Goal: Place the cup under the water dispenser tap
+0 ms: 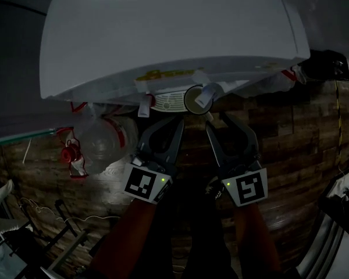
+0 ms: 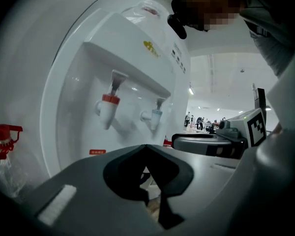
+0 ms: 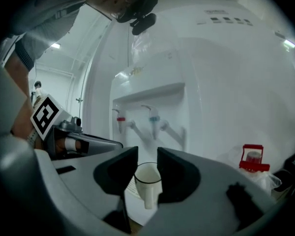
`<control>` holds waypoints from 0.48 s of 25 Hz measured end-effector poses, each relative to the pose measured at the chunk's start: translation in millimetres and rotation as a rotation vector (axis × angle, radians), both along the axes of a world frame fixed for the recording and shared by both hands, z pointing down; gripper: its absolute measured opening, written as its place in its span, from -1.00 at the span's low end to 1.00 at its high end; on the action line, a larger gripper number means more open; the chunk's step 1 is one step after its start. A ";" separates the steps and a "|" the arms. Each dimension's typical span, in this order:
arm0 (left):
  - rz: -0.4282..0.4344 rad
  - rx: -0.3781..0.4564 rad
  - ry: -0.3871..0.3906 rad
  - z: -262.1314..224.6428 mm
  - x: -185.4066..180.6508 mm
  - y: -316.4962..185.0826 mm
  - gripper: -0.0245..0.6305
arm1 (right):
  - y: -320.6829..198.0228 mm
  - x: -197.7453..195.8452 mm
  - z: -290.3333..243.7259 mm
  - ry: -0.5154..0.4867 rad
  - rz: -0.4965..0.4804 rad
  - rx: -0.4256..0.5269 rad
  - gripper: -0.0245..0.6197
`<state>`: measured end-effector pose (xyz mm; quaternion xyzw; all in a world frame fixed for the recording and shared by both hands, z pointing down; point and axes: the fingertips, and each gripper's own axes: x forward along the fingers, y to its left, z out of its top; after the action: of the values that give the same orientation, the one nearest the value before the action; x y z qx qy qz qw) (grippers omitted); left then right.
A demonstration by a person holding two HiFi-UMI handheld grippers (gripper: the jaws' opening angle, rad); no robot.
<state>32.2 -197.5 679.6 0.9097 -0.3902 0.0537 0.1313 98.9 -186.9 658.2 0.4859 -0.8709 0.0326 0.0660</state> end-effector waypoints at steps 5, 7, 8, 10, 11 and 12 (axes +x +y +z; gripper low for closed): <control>0.045 -0.025 -0.011 -46.6 10.5 19.7 -0.91 | 17.8 -1.9 -43.1 -0.003 -0.040 -0.004 -0.88; 0.064 -0.027 -0.017 -68.5 12.4 30.2 -0.91 | 27.4 -5.2 -66.2 -0.015 -0.066 -0.013 -0.88; 0.073 -0.026 -0.018 -81.0 12.8 35.9 -0.91 | 32.8 -6.8 -79.6 -0.022 -0.076 -0.017 -0.88; 0.092 -0.019 -0.017 -110.0 13.2 48.7 -0.91 | 44.9 -8.4 -109.8 -0.039 -0.087 -0.024 -0.88; 0.101 -0.015 -0.016 -126.0 13.2 55.7 -0.91 | 51.6 -8.6 -125.7 -0.049 -0.091 -0.029 -0.88; 0.110 -0.012 -0.015 -142.6 13.2 62.7 -0.91 | 58.3 -8.6 -142.0 -0.057 -0.095 -0.033 -0.88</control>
<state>45.5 -134.9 537.0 0.9286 -0.3403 0.0698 0.1307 90.3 -128.6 516.2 0.4418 -0.8938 0.0578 0.0506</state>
